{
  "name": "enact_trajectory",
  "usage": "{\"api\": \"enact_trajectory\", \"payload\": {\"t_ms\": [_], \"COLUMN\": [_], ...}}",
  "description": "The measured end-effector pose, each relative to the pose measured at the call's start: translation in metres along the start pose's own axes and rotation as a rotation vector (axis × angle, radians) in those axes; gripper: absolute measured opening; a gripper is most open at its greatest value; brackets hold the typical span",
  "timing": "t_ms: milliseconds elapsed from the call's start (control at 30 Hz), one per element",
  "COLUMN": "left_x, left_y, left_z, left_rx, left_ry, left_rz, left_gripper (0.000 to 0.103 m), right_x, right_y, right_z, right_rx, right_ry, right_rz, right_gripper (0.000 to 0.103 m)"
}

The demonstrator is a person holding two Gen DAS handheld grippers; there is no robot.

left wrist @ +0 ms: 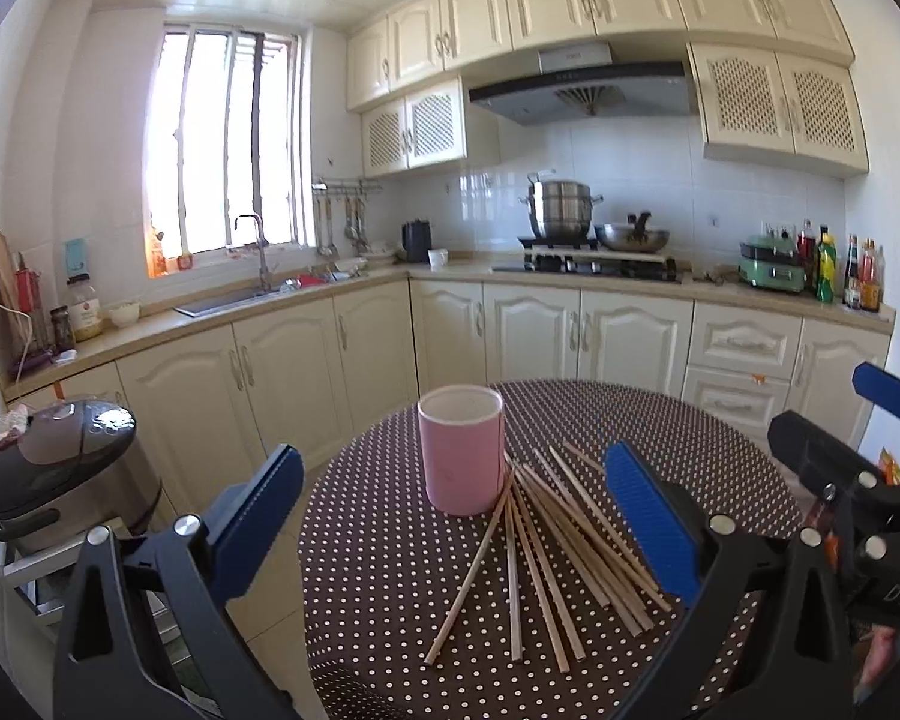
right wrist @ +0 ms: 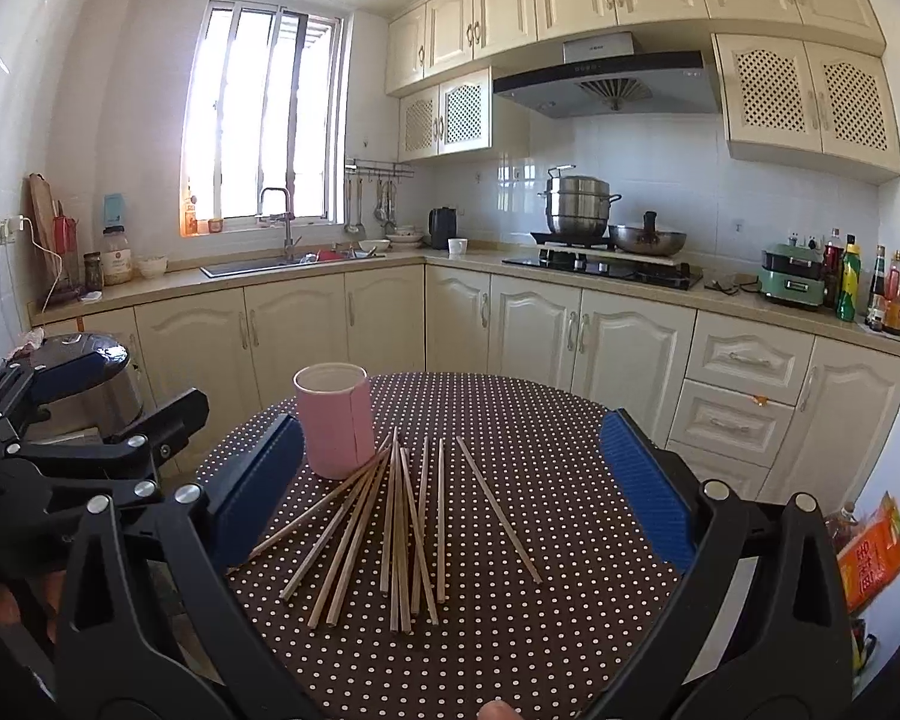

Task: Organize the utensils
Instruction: 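Lower the right gripper onto one chopstick and close on it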

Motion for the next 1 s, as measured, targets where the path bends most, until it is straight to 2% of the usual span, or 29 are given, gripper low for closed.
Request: {"api": "enact_trajectory", "payload": {"t_ms": [233,300,367,567,700,867,1000], "left_x": [-0.064,-0.084,-0.106,-0.164,-0.19,-0.209,-0.222], "left_y": [0.008,0.011,0.014,0.012,0.001,-0.008,-0.012], "left_z": [0.033,0.044,0.058,0.089,0.103,0.109,0.111], "left_rx": [-0.056,-0.068,-0.069,-0.11,-0.177,-0.243,-0.256], "left_ry": [0.179,0.23,0.306,0.489,0.576,0.631,0.67], "left_rz": [0.021,0.039,0.053,0.093,0.126,0.122,0.125], "left_gripper": [0.099,0.096,0.083,0.063,0.061,0.057,0.052], "right_x": [-0.049,-0.062,-0.077,-0.122,-0.154,-0.193,-0.225], "right_y": [-0.018,-0.023,-0.026,-0.032,-0.038,-0.045,-0.045], "right_z": [0.025,0.033,0.041,0.063,0.072,0.077,0.083], "right_rx": [-0.011,-0.012,-0.009,0.015,0.028,0.059,0.066], "right_ry": [0.136,0.171,0.213,0.343,0.452,0.599,0.727], "right_rz": [-0.013,-0.016,-0.023,-0.068,-0.127,-0.187,-0.25], "right_gripper": [0.097,0.097,0.097,0.095,0.088,0.078,0.061]}}
Point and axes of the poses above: each gripper's, at about its wrist camera, not at the fingertips, and x roughly against the way its jaws point, y to its left, z to its underside, the point moved 7 cm from there along -x, roughly the way its jaws point, and after that the axes turned 3 degrees about x, right-handed, at the moved point
